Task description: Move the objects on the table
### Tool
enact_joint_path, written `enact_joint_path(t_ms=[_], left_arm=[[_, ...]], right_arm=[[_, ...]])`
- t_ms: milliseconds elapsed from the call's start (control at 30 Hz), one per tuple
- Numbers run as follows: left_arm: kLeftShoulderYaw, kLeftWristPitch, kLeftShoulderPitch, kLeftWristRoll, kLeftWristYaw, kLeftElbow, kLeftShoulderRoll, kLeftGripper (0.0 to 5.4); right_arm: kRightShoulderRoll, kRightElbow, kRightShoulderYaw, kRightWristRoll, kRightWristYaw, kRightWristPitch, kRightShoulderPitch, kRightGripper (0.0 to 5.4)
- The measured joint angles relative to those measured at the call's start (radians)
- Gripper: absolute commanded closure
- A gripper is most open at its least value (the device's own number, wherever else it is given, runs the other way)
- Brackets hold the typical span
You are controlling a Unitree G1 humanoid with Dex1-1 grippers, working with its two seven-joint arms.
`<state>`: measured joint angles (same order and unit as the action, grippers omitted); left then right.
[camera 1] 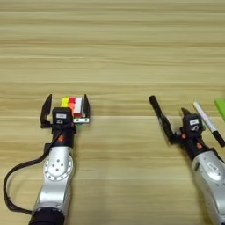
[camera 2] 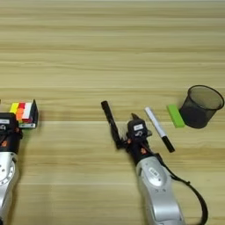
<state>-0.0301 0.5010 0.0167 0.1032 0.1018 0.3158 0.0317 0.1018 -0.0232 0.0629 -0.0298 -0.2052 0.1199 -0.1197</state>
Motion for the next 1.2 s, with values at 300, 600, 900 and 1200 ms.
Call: enact_joint_path(t_ms=[300, 600, 900, 1200], left_arm=[[0.001, -0.004, 0.001, 0.000, 0.000, -0.005, -0.001, 0.00], [0.001, -0.005, 0.001, 0.000, 0.000, -0.006, -0.002, 0.00], [0.001, -0.005, 0.002, 0.000, 0.000, -0.011, -0.002, 0.00], [0.002, -0.012, 0.005, 0.000, 0.000, -0.022, -0.002, 0.00]], right_arm=[[0.102, 0.074, -0.125, -0.016, -0.005, -0.003, -0.016, 0.02], [0.175, 0.043, -0.207, -0.016, -0.008, -0.002, -0.070, 0.02], [0.169, 0.011, -0.205, -0.017, -0.026, -0.002, -0.109, 0.02], [0.160, 0.018, -0.205, -0.039, -0.042, -0.025, -0.137, 0.02]])
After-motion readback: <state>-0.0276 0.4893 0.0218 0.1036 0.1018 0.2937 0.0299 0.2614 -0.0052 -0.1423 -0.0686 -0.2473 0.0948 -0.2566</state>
